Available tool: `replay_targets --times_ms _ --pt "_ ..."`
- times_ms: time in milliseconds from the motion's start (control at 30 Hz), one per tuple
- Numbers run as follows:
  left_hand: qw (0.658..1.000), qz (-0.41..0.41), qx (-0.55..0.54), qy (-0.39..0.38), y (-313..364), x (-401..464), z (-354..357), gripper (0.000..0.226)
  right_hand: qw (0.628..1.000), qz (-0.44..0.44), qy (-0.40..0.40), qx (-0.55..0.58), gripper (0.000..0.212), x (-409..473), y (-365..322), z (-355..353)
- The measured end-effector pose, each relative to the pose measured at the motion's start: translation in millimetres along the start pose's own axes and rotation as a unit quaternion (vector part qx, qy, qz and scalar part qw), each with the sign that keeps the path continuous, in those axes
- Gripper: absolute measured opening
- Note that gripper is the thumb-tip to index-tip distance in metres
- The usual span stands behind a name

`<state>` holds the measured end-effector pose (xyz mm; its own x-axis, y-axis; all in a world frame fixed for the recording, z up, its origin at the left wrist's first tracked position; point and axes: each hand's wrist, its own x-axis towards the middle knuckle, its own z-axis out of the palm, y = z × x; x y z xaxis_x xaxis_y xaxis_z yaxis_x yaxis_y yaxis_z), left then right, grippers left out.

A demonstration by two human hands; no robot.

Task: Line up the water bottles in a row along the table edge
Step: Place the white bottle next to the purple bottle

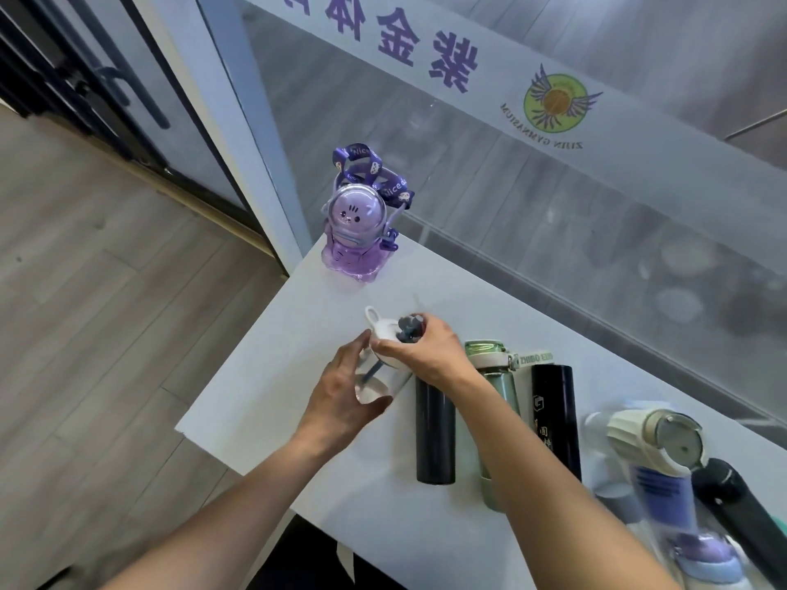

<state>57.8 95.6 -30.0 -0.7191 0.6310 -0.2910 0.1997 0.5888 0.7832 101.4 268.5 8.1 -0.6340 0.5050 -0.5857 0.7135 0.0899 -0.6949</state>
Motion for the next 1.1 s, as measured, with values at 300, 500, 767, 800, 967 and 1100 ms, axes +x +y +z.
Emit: replay_targets --times_ms 300,500,767,800,967,1100 --pt "0.975 0.012 0.215 -0.051 -10.9 12.8 -14.3 0.065 0.980 -0.127 0.137 -0.064 0.085 29.2 0.6 -33.8" --pt "0.955 0.060 0.291 0.003 -1.5 14.1 -19.5 0.054 0.969 -0.152 0.176 -0.084 0.081 54.3 -10.1 -48.4" --pt "0.948 0.067 0.312 0.015 5.6 20.4 -28.0 0.044 0.961 -0.170 0.188 -0.108 0.073 79.4 -24.5 -55.8" --pt "0.948 0.066 0.312 0.012 5.6 20.3 -28.2 0.044 0.961 -0.170 0.188 -0.112 0.073 80.1 -24.7 -56.1" --pt "0.948 0.061 0.312 -0.004 7.4 19.8 -27.5 0.043 0.959 -0.151 0.195 -0.141 0.079 78.2 -24.0 -55.5" --pt "0.947 0.065 0.315 -0.013 11.3 20.8 -27.0 0.042 0.960 -0.138 0.192 -0.146 0.082 75.4 -25.5 -54.5"
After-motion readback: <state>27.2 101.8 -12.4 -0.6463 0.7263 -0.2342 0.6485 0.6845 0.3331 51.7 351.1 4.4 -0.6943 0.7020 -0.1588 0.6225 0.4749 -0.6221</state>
